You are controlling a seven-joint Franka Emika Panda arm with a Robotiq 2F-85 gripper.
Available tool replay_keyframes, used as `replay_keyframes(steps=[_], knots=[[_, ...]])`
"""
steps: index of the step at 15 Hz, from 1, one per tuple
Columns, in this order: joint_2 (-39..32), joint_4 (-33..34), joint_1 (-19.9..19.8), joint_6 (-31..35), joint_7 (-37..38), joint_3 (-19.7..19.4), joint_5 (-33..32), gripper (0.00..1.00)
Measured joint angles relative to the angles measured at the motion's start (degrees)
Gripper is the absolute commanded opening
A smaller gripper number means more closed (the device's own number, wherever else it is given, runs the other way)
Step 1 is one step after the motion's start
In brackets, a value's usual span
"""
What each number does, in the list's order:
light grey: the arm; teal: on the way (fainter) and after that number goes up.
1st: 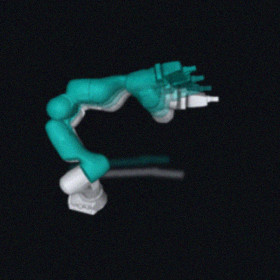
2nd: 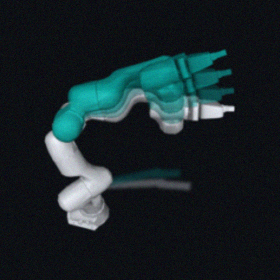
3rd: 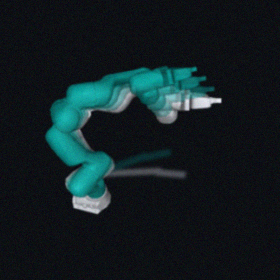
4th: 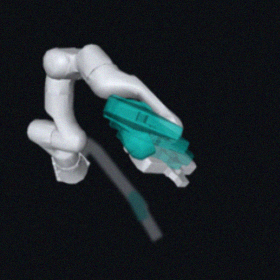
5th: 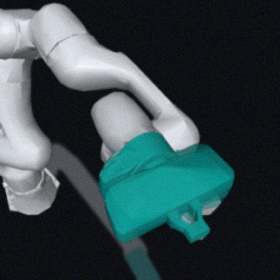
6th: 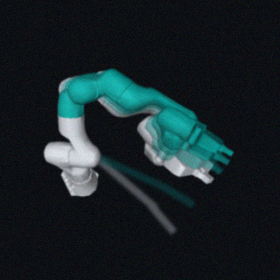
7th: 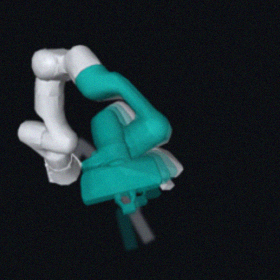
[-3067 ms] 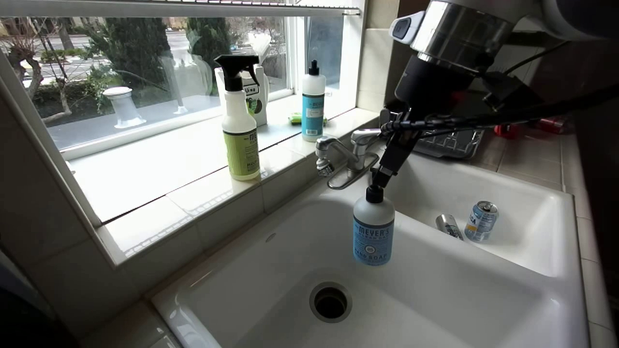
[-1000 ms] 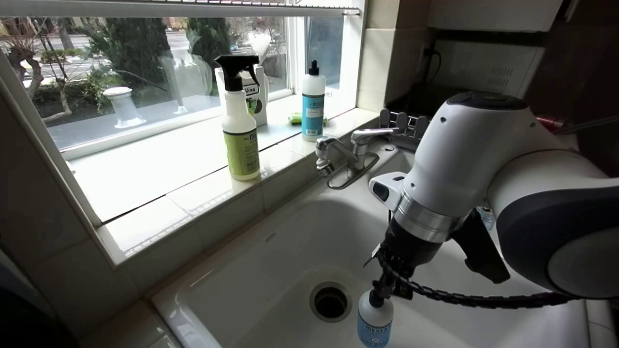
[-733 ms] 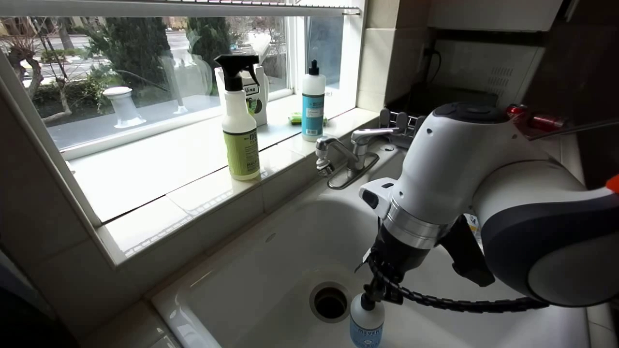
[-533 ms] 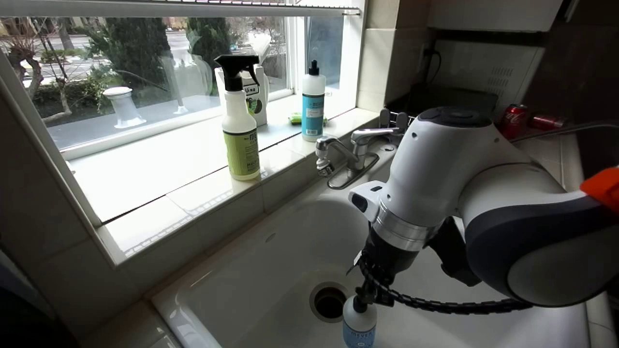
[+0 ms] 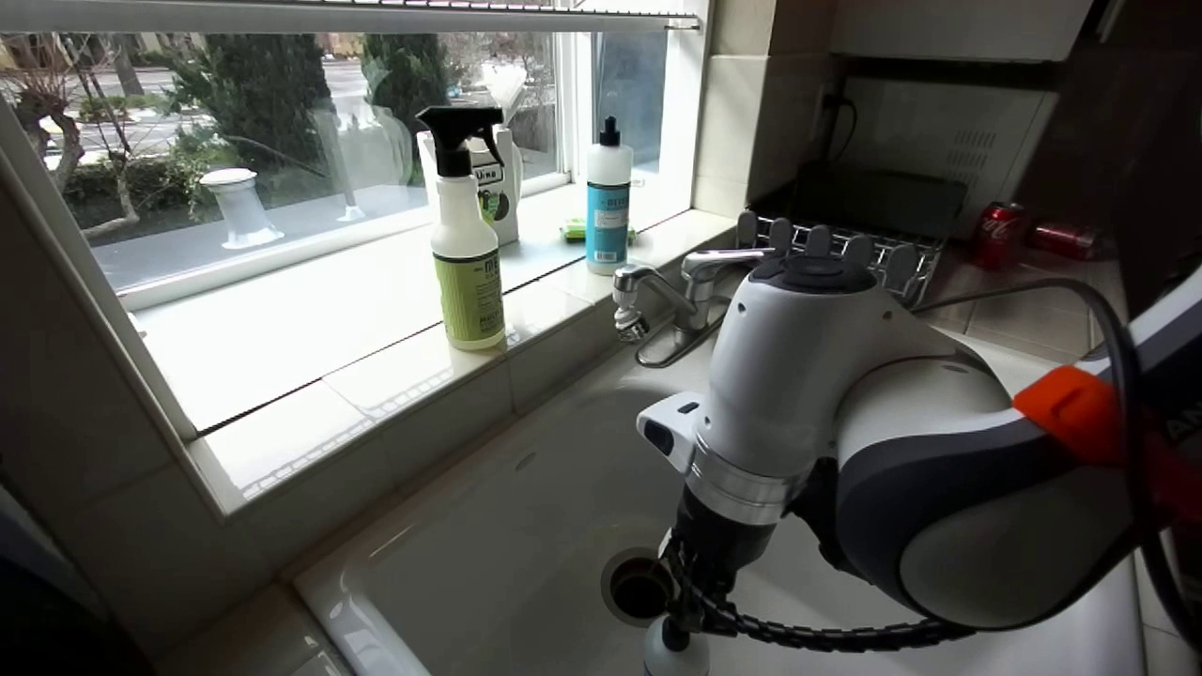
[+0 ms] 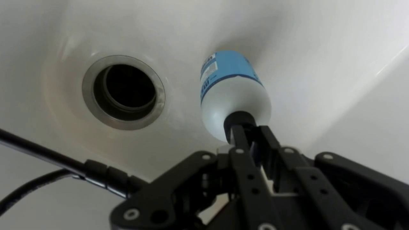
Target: Put the blue pump bottle in the sink on the left then press down on the top of the bottle.
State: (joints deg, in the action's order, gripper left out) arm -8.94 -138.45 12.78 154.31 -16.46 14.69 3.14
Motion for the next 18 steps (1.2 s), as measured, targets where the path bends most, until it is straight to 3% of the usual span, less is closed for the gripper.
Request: replay_keyframes(steps=[1, 9, 14, 15, 16, 18], knots=[[-0.51, 0.21, -0.04, 0.00, -0.21, 0.18, 0.00, 0.41], [-1.02, 1.64, -0.20, 0.00, -0.76, 1.07, 0.01, 1.00], [0.33, 1.77, -0.18, -2.11, -0.52, 1.30, 0.01, 1.00], [0.90, 1.77, -0.17, -3.35, -0.35, 1.34, 0.01, 0.94], [1.54, 1.77, -0.17, -4.64, -0.17, 1.36, 0.01, 0.75], [2.94, 1.77, -0.11, -7.06, 0.07, 1.42, 0.01, 0.60]])
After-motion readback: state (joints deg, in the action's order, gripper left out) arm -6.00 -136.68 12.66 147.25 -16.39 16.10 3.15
